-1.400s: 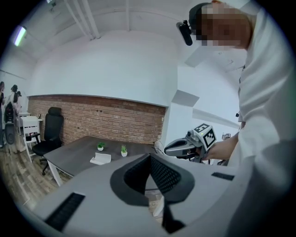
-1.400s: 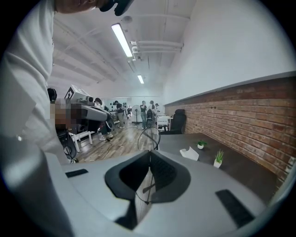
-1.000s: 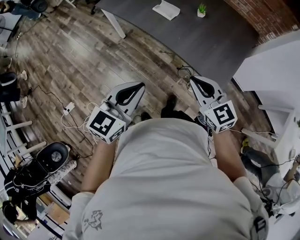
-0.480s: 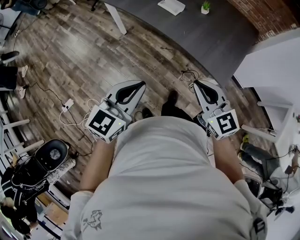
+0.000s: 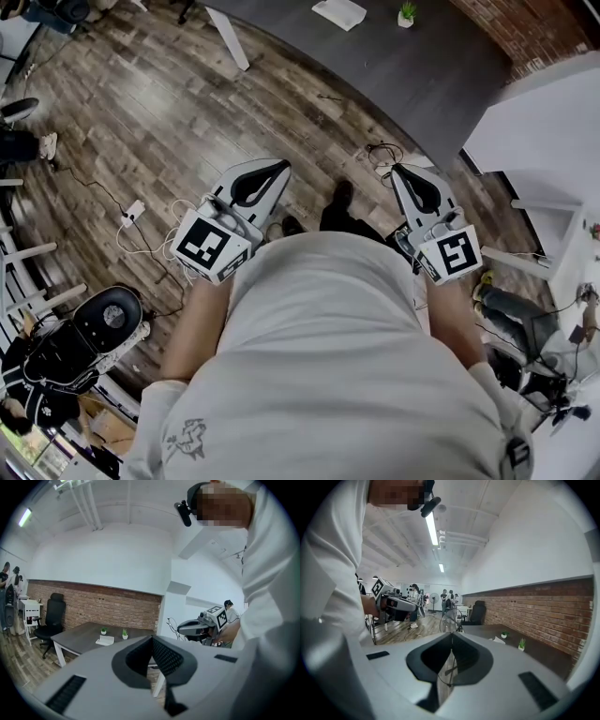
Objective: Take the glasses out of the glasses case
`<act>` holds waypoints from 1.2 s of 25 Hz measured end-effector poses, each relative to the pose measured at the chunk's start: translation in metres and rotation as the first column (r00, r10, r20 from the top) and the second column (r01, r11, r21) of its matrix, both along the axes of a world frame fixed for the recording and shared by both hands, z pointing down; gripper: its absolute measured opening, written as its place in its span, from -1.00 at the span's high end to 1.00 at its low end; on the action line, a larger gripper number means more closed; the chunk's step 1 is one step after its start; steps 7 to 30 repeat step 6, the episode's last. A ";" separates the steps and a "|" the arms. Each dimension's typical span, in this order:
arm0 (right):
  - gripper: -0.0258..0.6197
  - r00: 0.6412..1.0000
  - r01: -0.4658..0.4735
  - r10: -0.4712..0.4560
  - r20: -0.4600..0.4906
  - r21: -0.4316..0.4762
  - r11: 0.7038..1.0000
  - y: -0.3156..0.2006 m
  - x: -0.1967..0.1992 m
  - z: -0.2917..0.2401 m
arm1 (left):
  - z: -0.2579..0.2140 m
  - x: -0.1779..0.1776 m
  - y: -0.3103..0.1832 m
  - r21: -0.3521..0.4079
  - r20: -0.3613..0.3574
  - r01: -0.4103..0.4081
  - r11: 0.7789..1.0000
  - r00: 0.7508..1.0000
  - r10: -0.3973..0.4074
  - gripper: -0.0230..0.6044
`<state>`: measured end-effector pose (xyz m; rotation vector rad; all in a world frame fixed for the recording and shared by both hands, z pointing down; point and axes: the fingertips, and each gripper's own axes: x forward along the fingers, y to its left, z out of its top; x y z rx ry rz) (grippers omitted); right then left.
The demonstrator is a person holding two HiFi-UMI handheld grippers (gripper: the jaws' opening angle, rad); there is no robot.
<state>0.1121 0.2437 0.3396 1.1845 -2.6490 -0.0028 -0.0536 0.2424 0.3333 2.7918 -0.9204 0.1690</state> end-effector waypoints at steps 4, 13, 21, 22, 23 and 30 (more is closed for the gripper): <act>0.87 1.000 -0.007 0.007 -0.002 0.001 1.000 -0.003 0.008 -0.001 | 0.000 0.007 -0.004 -0.002 -0.001 -0.004 1.000 1.000 0.004 0.89; 0.87 1.000 -0.010 0.010 -0.005 0.000 1.000 -0.005 0.013 0.000 | 0.000 0.011 -0.006 -0.001 -0.001 -0.007 1.000 1.000 0.007 0.89; 0.87 1.000 -0.010 0.010 -0.005 0.000 1.000 -0.005 0.013 0.000 | 0.000 0.011 -0.006 -0.001 -0.001 -0.007 1.000 1.000 0.007 0.89; 0.87 1.000 -0.010 0.010 -0.005 0.000 1.000 -0.005 0.013 0.000 | 0.000 0.011 -0.006 -0.001 -0.001 -0.007 1.000 1.000 0.007 0.89; 0.87 1.000 -0.010 0.010 -0.005 0.000 1.000 -0.005 0.013 0.000 | 0.000 0.011 -0.006 -0.001 -0.001 -0.007 1.000 1.000 0.007 0.89; 0.87 1.000 -0.010 0.010 -0.005 0.000 1.000 -0.005 0.013 0.000 | 0.000 0.011 -0.006 -0.001 -0.001 -0.007 1.000 1.000 0.007 0.89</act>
